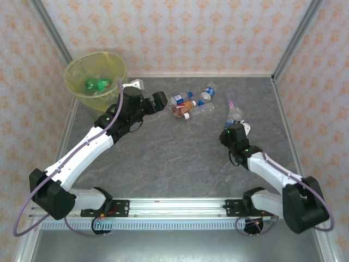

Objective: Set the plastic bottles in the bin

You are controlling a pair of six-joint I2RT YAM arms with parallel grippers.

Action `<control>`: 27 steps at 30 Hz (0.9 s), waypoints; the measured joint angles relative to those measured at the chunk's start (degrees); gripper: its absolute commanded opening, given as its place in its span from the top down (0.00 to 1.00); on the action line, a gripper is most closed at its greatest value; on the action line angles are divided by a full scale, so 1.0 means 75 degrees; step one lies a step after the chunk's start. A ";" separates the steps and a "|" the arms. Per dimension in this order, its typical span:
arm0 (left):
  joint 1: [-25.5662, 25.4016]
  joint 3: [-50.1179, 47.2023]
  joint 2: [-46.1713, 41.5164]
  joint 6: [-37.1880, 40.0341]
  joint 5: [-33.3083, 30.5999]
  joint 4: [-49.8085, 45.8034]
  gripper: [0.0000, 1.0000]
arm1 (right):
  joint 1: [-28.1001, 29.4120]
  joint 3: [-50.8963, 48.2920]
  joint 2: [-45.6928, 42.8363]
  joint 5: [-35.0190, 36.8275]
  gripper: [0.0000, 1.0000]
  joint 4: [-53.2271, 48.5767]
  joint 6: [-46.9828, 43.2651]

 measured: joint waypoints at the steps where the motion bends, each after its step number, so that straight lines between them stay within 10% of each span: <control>1: 0.0032 0.0000 0.0000 -0.0006 0.0038 0.0006 0.01 | 0.0087 0.0006 -0.0254 0.0047 0.64 -0.0044 -0.0082; 27: 0.0364 -0.0213 0.0542 -0.1110 0.3739 0.2369 0.11 | 0.4252 0.2920 0.0676 0.1411 0.68 -0.0201 -0.2183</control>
